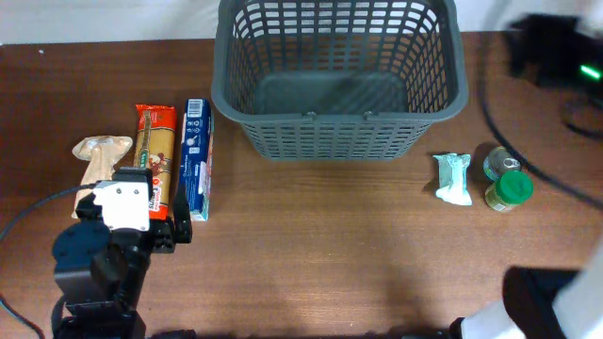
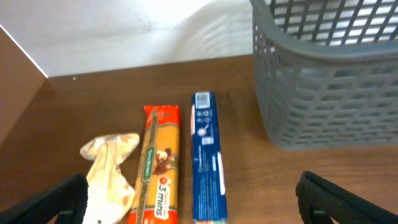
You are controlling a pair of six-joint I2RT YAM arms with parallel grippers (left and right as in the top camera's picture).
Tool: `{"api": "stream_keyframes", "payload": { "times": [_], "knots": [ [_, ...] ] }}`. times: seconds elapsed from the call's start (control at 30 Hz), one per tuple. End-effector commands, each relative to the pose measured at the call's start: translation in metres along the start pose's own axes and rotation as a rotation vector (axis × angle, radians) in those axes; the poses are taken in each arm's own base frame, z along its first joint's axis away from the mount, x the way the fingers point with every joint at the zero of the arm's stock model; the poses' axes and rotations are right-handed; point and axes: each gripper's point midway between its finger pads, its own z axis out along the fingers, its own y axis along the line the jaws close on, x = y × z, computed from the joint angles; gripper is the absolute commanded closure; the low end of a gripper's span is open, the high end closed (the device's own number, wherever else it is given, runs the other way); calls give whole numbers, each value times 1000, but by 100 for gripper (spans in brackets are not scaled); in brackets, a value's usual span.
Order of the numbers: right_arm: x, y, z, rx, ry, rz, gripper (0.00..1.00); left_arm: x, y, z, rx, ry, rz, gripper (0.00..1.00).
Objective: Pack container
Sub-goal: 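Release the basket and retract the right gripper to the right, then grasp the blue box with the left gripper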
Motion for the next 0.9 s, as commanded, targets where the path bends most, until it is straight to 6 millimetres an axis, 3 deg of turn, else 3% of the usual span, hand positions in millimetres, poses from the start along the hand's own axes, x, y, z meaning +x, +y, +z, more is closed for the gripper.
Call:
{"api": "stream_keyframes", "payload": {
  "times": [0.0, 0.03, 0.13, 0.23, 0.3, 0.47, 0.63, 0.73, 0.87],
  "knots": [
    [1, -49, -7, 163, -13, 154, 0, 1, 4, -4, -28, 13, 4, 1],
    [1, -62, -12, 200, -21, 201, 1, 2, 4, -4, -27, 18, 4, 1],
    [9, -93, -15, 283, -9, 296, 1, -18, 3, -4, -16, -65, 1, 1],
    [18, -106, -4, 306, 37, 322, 1, -36, -5, -5, 36, -138, 7, 1],
    [28, -109, 12, 293, 95, 336, 1, -37, -4, 9, 36, -120, 5, 1],
    [55, -115, 46, 297, 233, 350, 1, 5, -5, 68, 61, 136, -44, 1],
    [79, -119, 72, 304, 337, 360, 0, 37, 12, 126, 45, 359, -95, 1],
    [90, -120, 80, 307, 380, 364, 0, 54, 10, 152, 112, 510, -150, 1],
    [97, -121, 85, 308, 408, 366, 0, 65, 5, 174, 166, 635, -185, 1]
  ]
}}
